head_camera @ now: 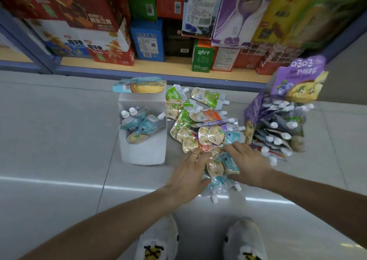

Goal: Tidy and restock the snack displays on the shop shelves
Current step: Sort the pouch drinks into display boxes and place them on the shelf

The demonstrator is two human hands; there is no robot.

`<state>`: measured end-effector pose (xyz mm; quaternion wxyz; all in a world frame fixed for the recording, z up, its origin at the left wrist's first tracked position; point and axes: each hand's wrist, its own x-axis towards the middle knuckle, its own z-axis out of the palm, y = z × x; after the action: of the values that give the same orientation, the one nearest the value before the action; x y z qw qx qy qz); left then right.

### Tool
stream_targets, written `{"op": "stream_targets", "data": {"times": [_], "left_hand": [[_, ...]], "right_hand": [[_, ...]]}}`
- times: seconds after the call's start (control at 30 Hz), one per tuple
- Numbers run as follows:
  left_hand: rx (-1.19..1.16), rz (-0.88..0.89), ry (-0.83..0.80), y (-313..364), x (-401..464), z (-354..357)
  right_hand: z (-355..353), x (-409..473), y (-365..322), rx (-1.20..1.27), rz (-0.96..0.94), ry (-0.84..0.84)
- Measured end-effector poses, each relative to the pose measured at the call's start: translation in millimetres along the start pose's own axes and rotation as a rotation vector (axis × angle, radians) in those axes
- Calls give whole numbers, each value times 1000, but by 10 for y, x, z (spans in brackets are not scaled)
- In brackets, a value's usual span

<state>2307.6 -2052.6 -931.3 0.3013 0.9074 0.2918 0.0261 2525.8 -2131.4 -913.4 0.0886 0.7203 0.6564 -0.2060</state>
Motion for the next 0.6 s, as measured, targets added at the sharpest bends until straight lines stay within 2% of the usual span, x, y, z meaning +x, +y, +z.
{"op": "stream_targets", "data": {"times": [0.03,0.17,0.27,0.37,0.43,0.53,0.6], "left_hand": [[18,-19,-48,6,42,66],[263,86,-122,-83,158,138],[370,83,-164,-109,184,95],[324,25,-208,-108,215,27],[272,33,-167,-95,272,41],[215,114,-83,-48,385,133],[229,168,-112,-33,455,184]], "right_hand": [[50,-14,3,-42,3,7],[125,-30,26,-90,70,75],[80,-74,31,-89,151,-17],[136,-137,40,185,246,-142],[192,-186,29,382,285,-172],[281,-264,-35,384,274,-139],[352,-296,-80,371,278,-105]]}}
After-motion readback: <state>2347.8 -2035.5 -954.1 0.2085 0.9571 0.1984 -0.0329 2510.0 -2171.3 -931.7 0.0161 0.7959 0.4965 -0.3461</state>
